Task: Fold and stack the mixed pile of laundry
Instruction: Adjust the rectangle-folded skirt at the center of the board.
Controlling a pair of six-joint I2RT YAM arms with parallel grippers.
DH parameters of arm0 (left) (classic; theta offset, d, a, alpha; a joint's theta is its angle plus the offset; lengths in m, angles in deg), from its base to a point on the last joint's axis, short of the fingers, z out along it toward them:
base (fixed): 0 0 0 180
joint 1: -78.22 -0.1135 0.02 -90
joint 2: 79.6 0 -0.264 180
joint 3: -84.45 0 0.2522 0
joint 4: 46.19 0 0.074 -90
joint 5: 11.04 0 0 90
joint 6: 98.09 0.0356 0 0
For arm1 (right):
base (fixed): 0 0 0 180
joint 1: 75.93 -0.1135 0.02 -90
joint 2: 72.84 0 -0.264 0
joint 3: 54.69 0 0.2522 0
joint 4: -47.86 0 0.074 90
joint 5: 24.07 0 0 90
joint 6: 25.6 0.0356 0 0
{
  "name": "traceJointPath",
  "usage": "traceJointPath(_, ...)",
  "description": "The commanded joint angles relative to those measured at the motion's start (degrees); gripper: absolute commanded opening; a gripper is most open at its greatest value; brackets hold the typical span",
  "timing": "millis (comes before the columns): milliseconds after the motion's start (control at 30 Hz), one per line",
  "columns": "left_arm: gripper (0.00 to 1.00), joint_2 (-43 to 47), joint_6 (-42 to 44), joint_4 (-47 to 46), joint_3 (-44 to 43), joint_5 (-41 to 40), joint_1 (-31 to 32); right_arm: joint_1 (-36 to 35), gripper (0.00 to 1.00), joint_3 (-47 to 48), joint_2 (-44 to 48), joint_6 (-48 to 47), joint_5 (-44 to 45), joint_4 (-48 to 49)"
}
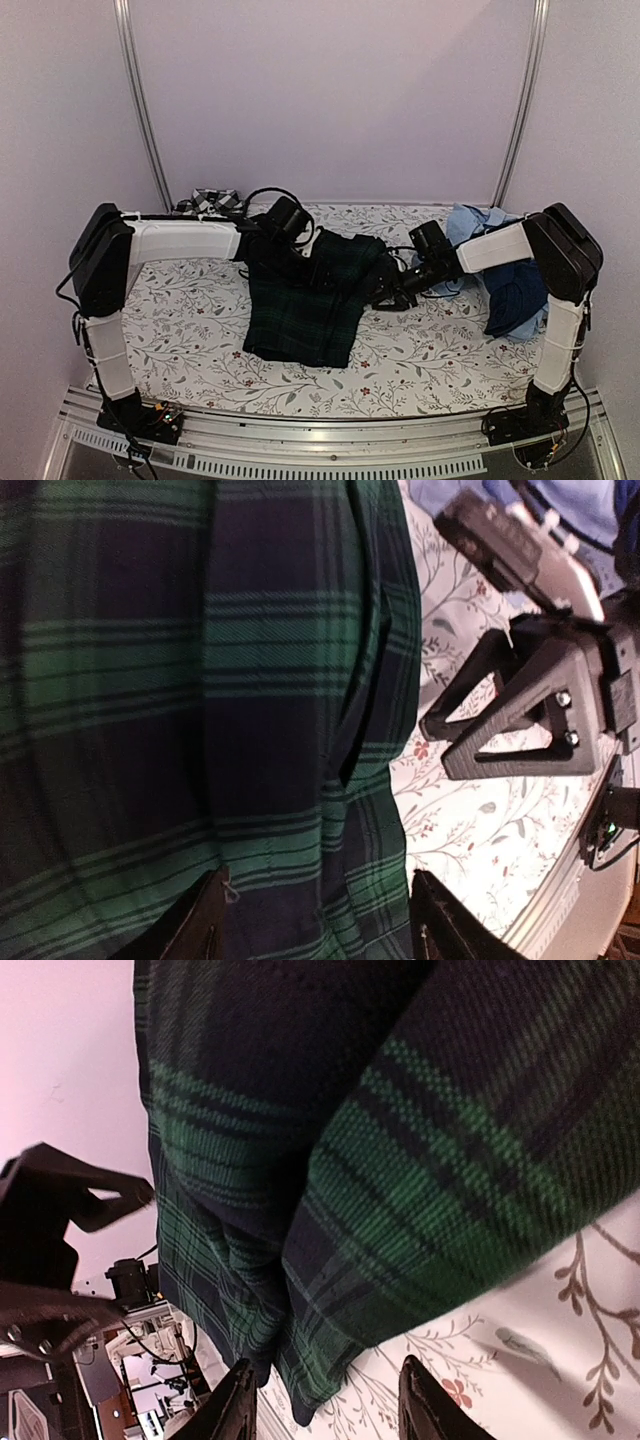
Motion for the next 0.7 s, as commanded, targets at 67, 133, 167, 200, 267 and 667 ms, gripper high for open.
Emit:
traceJointPath(67,0.61,-6.43,-2.58,2.32,-7.47,-1.67,3.42,-0.14,0.47,-1.34,-3.80,10.50,-0.37,11.27)
traceJointPath(133,0.57,-9.23,-2.36,4.66,-10.26,-3.10,3.61,-0.47,0.47,-0.95,-4.51,10.88,0.30,10.78)
traceJointPath(167,0.56,-10.30,-2.28,5.76,-11.88,-4.14,3.59,-0.69,0.47,-0.89,-4.87,10.83,0.52,10.65)
traceJointPath(200,0.55,-11.30,-1.97,6.67,-13.06,-5.06,3.66,-0.76,0.47,-0.87,-5.06,10.89,0.75,10.34)
traceJointPath(267,0.55,-12.92,-1.31,8.36,-15.27,-7.36,3.90,-1.10,0.46,-1.04,-5.54,10.75,1.62,9.47)
traceJointPath(667,0.31,-19.05,0.76,12.52,-21.60,-7.78,4.72,-1.42,0.31,-1.84,-7.87,10.89,1.19,11.30)
